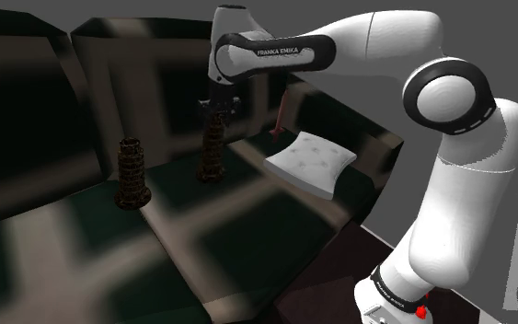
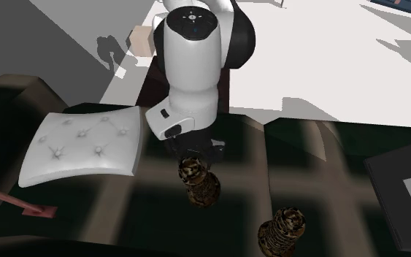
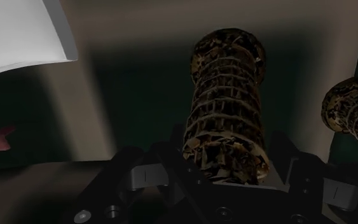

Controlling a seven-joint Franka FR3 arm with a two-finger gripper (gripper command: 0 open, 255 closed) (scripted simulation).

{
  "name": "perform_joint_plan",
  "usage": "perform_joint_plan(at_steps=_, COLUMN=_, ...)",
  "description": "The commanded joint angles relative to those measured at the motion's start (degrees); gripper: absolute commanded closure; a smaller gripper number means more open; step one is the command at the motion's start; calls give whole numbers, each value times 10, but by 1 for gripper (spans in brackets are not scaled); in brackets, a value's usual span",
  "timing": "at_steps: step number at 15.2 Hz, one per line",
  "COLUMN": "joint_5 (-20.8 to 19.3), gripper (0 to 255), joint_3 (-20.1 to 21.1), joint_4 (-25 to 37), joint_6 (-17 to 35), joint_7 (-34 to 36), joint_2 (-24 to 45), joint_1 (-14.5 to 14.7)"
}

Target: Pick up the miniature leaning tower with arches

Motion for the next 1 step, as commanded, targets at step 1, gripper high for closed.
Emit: perform_joint_plan(at_steps=1, joint_5=0, gripper=255, joint_3=0, joint_4=5, joint_6=-5, joint_7=1, joint_2=0, joint_1=1)
